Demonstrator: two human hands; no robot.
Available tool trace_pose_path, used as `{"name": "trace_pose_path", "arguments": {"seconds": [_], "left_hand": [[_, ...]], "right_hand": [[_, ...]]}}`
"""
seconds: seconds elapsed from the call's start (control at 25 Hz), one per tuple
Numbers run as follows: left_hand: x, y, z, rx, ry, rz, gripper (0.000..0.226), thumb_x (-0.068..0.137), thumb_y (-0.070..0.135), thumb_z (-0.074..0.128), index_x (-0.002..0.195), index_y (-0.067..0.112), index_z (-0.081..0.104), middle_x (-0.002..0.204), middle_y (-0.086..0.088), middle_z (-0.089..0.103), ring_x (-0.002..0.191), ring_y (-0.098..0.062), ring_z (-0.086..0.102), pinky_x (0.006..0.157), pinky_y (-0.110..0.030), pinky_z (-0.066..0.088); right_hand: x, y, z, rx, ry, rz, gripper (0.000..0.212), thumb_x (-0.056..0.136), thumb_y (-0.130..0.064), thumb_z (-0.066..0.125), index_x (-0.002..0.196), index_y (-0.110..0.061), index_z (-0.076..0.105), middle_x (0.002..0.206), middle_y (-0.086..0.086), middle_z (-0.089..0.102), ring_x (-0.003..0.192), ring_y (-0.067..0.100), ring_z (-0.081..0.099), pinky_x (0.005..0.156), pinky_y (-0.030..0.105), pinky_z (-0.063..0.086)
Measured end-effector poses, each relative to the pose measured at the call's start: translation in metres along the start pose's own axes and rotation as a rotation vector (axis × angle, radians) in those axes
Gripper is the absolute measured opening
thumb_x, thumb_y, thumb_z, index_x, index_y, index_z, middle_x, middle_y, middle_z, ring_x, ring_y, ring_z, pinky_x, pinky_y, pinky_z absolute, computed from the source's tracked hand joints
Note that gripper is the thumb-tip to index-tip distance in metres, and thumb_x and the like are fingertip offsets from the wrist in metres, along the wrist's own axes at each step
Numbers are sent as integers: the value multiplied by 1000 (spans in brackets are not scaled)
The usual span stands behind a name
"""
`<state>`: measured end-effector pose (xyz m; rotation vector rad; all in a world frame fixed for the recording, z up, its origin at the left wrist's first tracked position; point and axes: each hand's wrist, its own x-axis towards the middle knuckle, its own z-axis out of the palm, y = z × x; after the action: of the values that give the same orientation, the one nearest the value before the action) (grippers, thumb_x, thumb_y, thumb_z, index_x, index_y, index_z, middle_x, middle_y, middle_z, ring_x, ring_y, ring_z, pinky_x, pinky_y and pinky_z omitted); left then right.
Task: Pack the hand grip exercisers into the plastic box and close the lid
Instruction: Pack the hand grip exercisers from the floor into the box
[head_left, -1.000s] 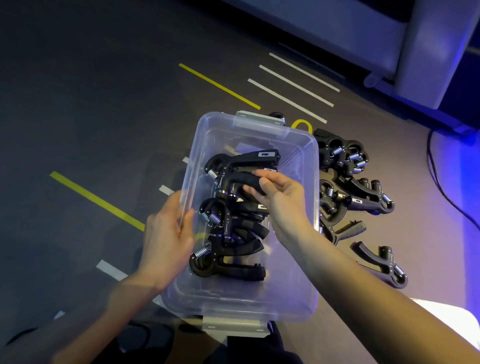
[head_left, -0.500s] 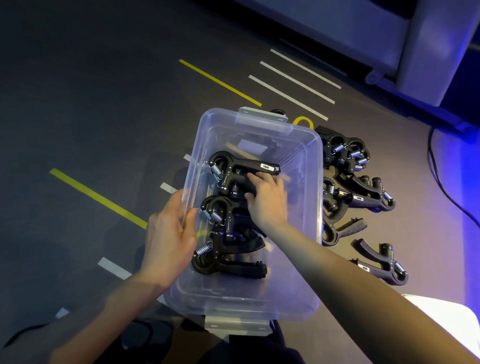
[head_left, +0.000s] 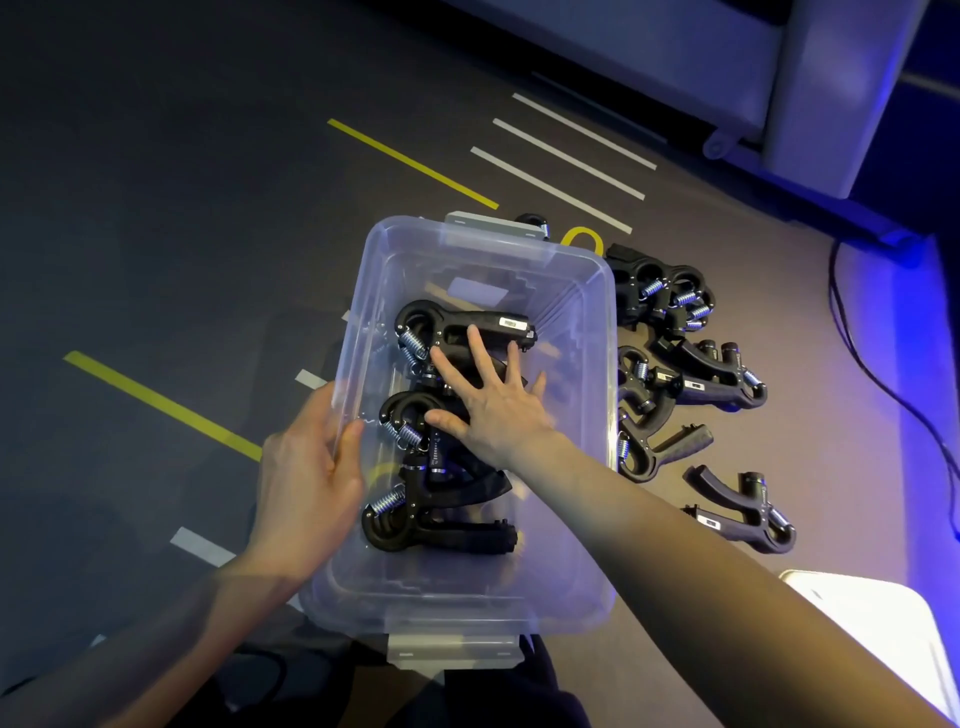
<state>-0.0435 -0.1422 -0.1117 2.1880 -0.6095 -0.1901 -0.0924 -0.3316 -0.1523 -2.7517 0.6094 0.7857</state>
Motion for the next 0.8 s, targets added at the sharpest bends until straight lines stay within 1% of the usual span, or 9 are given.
{"name": "trace_pose_path", "arguments": {"seconds": [0.04, 0.12, 0.28, 0.36, 0.44, 0.52, 0.6, 0.68, 0.8], "left_hand": [[-1, 0, 0, 3, 3, -3, 7, 87, 5, 55, 94, 6, 56, 45, -2, 38, 44, -23, 42, 46, -28, 34], [-1, -1, 0, 3, 8, 7, 15, 86, 15, 51, 96, 5, 57, 45, -7, 40, 45, -28, 43, 47, -28, 35], [0, -7, 2, -9, 0, 0, 10, 88, 11, 53, 95, 4, 56, 46, -14, 42, 43, -36, 40, 46, -36, 36], [0, -10, 3, -13, -6, -2, 15, 88, 17, 52, 95, 4, 55, 50, -18, 49, 46, -38, 46, 49, -40, 40], [-1, -10, 4, -16, 1, -3, 23, 85, 24, 48, 94, 4, 55, 52, -19, 52, 49, -38, 50, 51, -42, 41], [-1, -10, 5, -16, -1, -5, 27, 82, 29, 45, 92, 5, 54, 55, -19, 54, 50, -37, 51, 51, -43, 42], [0, -10, 6, -12, -10, -12, 21, 87, 25, 50, 92, 5, 54, 59, -22, 56, 50, -37, 50, 52, -44, 42], [1, -10, 7, 3, -8, -10, 11, 90, 16, 53, 93, 6, 53, 61, -25, 56, 50, -37, 51, 52, -44, 42], [2, -8, 7, -16, -9, -11, 19, 85, 32, 46, 98, 20, 52, 65, -25, 59, 55, -39, 58, 56, -48, 49]], "right_hand": [[-5, -3, -5, 69, 30, -8, 71, 89, -68, 24, 145, -46, -14, 155, -6, -27, 142, 41, -17, 109, 67, 5], [-25, -9, -18, 244, 218, -58, 68, 92, -62, 29, 148, -41, -3, 159, -5, -12, 145, 33, -7, 113, 59, 6], [-91, 3, -30, 563, 813, -228, 57, 97, -46, 31, 147, -19, 29, 153, -2, 29, 141, 12, 26, 115, 31, 22], [-110, 27, -14, 599, 1001, -173, 54, 98, -42, 28, 144, -14, 34, 150, -4, 34, 139, 9, 30, 113, 27, 25], [-113, 57, 11, 700, 1077, 21, 49, 97, -35, 31, 142, -14, 38, 148, -4, 35, 139, 8, 30, 113, 27, 26], [-106, 89, 37, 805, 994, 304, 47, 97, -34, 34, 140, -14, 41, 149, 1, 37, 139, 12, 31, 115, 34, 26], [-95, 120, 61, 734, 690, 536, 56, 96, -38, 44, 145, -13, 31, 153, 6, 29, 142, 19, 24, 116, 40, 24], [-86, 141, 80, 544, 397, 550, 78, 90, -46, 55, 149, -12, 18, 157, 7, 19, 144, 24, 18, 116, 41, 22], [-74, 153, 90, 375, 221, 541, 92, 84, -56, 58, 150, -10, 12, 155, 9, 21, 143, 27, 19, 116, 43, 21]]}}
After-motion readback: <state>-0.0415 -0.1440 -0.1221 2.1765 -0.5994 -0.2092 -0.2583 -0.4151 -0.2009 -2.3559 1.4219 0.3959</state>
